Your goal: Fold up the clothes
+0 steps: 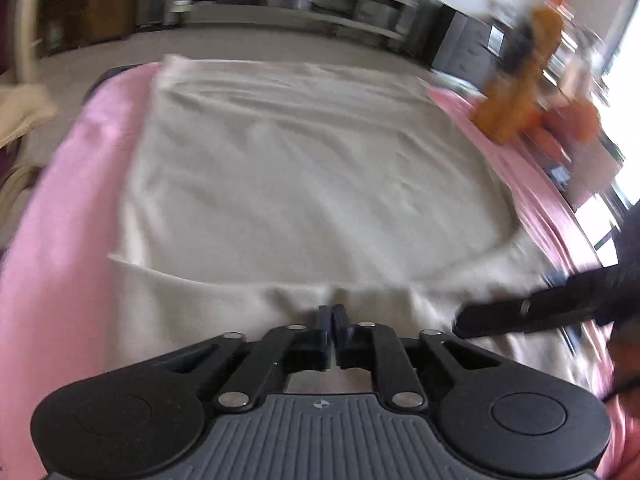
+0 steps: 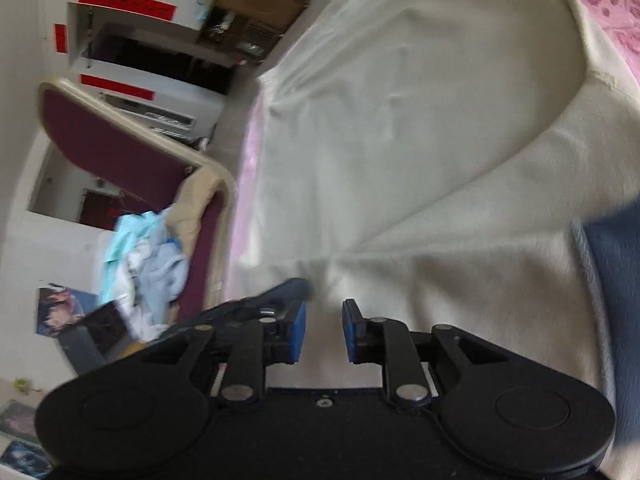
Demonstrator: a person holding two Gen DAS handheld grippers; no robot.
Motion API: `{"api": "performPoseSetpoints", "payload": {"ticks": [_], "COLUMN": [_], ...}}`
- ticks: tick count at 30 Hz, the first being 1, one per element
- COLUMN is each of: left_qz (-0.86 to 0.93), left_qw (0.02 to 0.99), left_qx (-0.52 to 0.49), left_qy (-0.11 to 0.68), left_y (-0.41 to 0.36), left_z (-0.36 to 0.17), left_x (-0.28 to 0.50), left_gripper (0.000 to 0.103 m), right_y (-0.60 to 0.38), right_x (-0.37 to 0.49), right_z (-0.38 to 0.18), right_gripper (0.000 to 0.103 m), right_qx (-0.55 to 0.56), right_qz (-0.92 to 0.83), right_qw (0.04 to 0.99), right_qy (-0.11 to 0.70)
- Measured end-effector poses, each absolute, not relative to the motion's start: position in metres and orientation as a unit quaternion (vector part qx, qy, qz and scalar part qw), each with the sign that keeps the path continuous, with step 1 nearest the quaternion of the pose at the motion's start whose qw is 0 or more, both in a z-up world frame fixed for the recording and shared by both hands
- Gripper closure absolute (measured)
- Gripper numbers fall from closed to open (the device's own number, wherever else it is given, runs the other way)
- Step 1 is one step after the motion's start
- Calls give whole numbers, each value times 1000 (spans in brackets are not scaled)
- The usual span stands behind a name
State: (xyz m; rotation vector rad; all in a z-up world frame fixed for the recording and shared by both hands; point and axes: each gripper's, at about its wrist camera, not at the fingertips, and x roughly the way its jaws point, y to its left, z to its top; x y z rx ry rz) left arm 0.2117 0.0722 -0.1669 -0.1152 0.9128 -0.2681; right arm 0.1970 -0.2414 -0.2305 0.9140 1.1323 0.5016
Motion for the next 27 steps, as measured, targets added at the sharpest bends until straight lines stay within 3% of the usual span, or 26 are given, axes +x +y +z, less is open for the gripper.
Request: {"api": "performPoseSetpoints", "payload": {"ticks": [1,3,7,11,13,14,18,25,27], "left_qz": [-94,-36,28,81,94,81,0,11,26], "left_qw": [894,900,900,909,913,915,912,873,869], "left_qx": [-64,-83,-113,-71,-60,-66,-97,-188,-217], "left_qy": [433,426,420,402,392,389,399,450,445], "left_y": [83,104,133,124,123,125,123,149,162], "left_z": [-168,-168,-170,-157,-141,-134,-123,-162,-162], "left_x": [214,218,222,210,197,189,171,183,179], "left_gripper": [91,92,91,93,95,94,94,90,90], "right_y": [-244,-251,-292,-310,-315,-317,-305,-277,-291], "right_x": [199,204,200,180,169,164,145,145,148], "right_z": [-235,-243,-242,-229,-221,-216,-196,-218,-228], "right_gripper": [100,102,103,103,88,86,86,83,93], "right_qx": [420,435,464,480,485,485,459,415,428], "right_qz": [220,207,108,40,10,4,66,118,89], "right_qw": [719,721,758,771,775,777,783,767,766], "right_qy": [508,499,446,417,404,401,414,475,472]}}
